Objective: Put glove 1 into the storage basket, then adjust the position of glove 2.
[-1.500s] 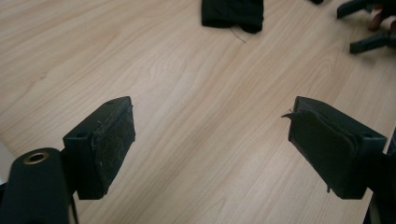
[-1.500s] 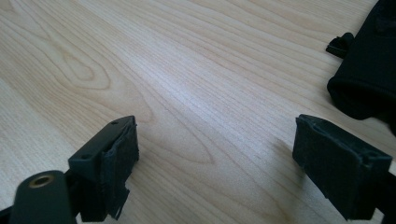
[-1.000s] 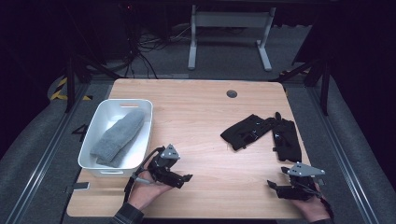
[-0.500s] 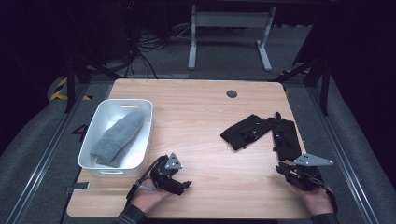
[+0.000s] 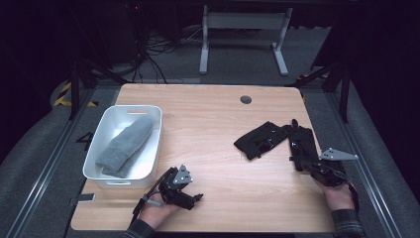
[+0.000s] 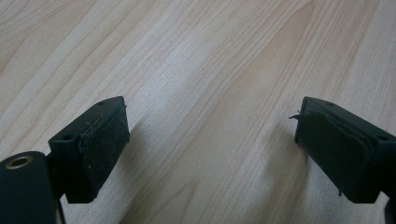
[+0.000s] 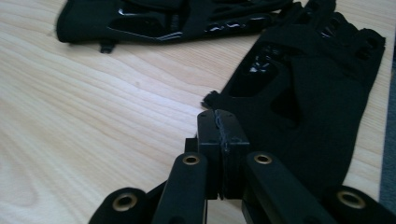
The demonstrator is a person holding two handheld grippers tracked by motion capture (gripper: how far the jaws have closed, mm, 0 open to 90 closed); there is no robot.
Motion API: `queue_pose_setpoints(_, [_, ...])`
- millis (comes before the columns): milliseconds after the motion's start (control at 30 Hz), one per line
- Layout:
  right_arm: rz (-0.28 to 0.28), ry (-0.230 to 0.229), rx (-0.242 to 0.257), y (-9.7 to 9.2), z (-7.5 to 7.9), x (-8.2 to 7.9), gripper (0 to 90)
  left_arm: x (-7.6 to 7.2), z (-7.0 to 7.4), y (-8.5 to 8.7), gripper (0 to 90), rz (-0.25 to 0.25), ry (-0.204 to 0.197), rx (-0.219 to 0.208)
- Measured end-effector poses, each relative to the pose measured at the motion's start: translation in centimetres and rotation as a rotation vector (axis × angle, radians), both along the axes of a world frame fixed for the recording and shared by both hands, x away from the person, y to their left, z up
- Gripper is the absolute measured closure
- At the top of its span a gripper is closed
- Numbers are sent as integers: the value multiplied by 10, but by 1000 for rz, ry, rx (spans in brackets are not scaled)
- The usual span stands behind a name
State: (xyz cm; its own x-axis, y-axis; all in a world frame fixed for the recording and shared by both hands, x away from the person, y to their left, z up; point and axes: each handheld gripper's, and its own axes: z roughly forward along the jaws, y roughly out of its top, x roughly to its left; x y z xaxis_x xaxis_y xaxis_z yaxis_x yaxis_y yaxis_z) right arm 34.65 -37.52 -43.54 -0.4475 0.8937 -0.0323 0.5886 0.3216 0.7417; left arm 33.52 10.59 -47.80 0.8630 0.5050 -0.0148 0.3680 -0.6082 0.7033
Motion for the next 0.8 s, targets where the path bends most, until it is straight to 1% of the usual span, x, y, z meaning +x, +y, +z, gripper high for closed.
queue_pose_setpoints(67, [-11, 4, -22, -2, -2, 5, 897, 0, 0, 0, 106, -1, 3, -3])
queue_pose_setpoints(133, [-15, 7, -24, -3, -2, 6, 896, 0, 0, 0, 106, 0, 3, -4])
queue_pose_setpoints(200, [-18, 19, -38, -4, -5, 9, 896, 1, 0, 0, 106, 0, 3, -5])
queue_pose_setpoints(333, [-12, 64, -62, -4, -13, 12, 898, 1, 0, 0, 103, -8, 5, -4])
queue_pose_setpoints(400, [-12, 65, -48, -3, -14, 12, 899, 2, 0, 0, 103, -11, 5, -5])
queue_pose_setpoints(467, [-7, 69, -50, -3, -14, 12, 899, 2, 0, 0, 103, -13, 6, -8])
queue_pose_setpoints(567, [20, 77, -52, 1, -14, 11, 900, 2, 0, 0, 103, -16, 6, -8])
queue_pose_setpoints(600, [40, 85, -53, 5, -14, 10, 900, 2, 0, 0, 103, -17, 6, -9])
queue_pose_setpoints(633, [40, 85, -53, 5, -14, 10, 900, 2, 0, 0, 103, -17, 6, -9])
queue_pose_setpoints(800, [98, 94, -53, 15, -14, 6, 900, 2, 0, 0, 103, -19, 6, -8])
